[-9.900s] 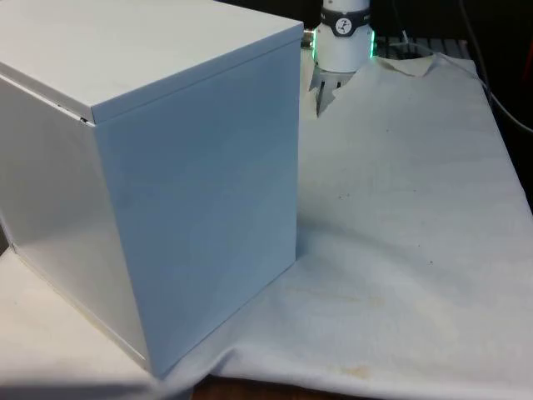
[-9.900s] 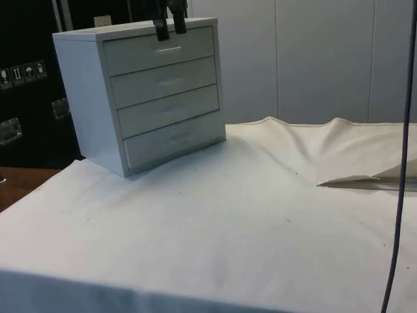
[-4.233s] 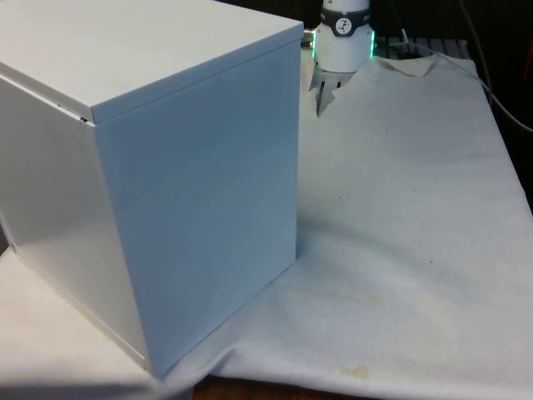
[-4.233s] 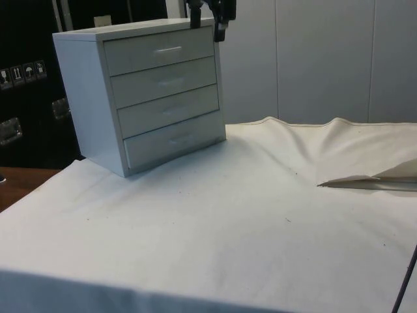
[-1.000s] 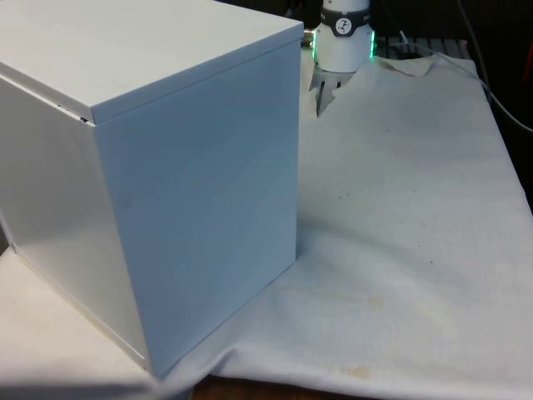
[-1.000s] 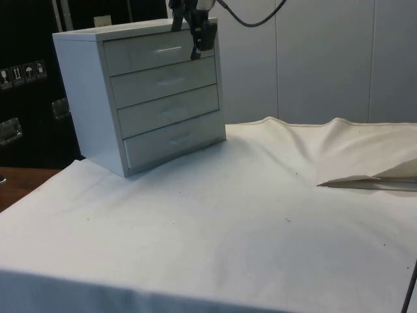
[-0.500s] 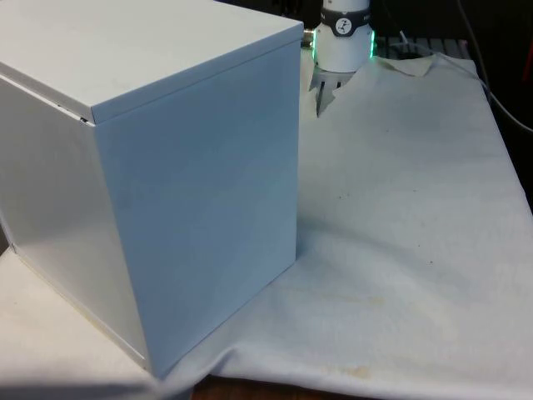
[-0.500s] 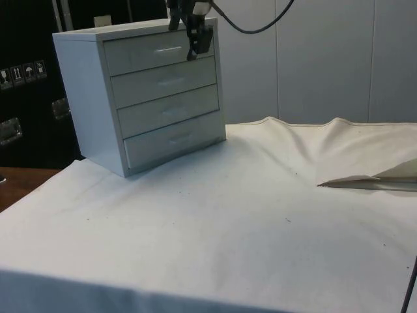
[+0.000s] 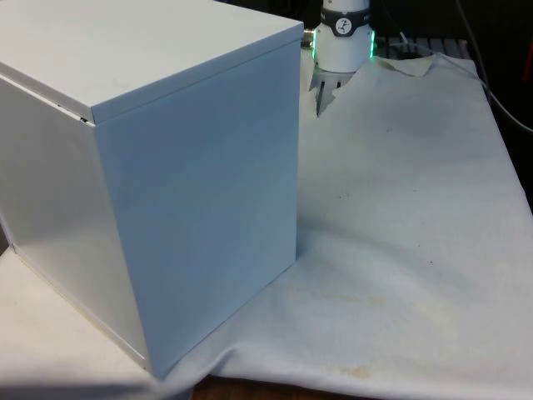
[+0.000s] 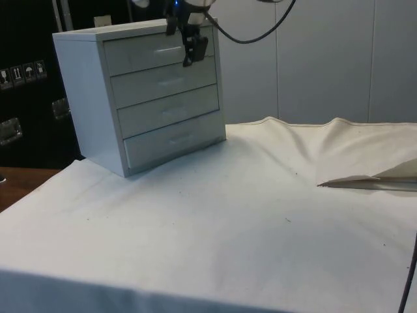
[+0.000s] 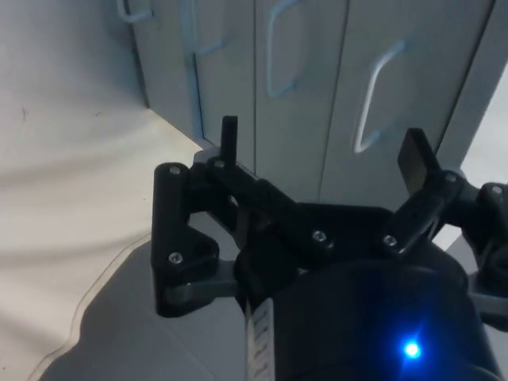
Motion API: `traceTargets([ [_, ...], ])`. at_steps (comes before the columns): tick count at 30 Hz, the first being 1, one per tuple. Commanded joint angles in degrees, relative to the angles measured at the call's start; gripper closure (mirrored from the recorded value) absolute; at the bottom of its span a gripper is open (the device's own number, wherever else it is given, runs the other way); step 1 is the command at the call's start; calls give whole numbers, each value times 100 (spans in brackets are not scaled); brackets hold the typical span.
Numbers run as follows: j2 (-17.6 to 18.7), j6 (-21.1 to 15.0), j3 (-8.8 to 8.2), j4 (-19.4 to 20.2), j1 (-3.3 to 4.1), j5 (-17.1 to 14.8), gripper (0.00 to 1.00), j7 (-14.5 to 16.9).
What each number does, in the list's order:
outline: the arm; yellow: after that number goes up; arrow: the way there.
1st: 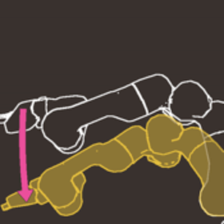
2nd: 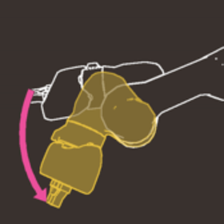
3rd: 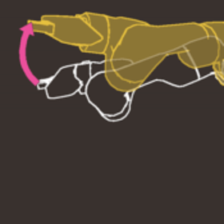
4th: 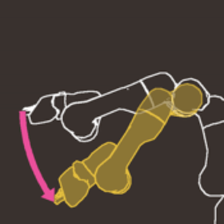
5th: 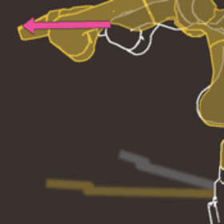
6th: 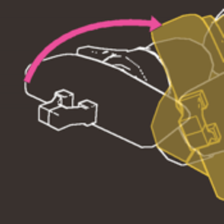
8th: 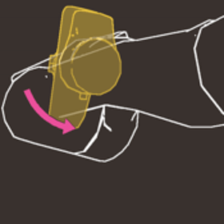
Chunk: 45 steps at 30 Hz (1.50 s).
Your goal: Open the drawer, then close it.
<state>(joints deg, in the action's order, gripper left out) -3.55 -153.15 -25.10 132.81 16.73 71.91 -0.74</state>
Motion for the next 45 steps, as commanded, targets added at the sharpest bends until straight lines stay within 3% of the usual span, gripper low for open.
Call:
traceTargets([
  [1,69,-63,0,-97,-11,201,0,-183],
  [3,160,-63,-6,-155,-11,275,0,-292],
  [4,120,0,0,-74,0,109,0,-160],
  [5,195,-63,-6,-172,-11,292,0,-321],
  [10,338,-69,-17,-269,-11,395,0,-476],
  [11,309,0,0,-201,0,241,0,-367],
  [13,424,-80,-34,-321,-17,430,0,-544],
  [34,516,0,-74,-304,0,286,0,-527],
  [42,602,-166,-109,-395,-17,338,0,-596],
  [43,556,-34,-97,-338,0,286,0,-556],
  [45,630,-218,-115,-418,-23,355,0,-619],
])
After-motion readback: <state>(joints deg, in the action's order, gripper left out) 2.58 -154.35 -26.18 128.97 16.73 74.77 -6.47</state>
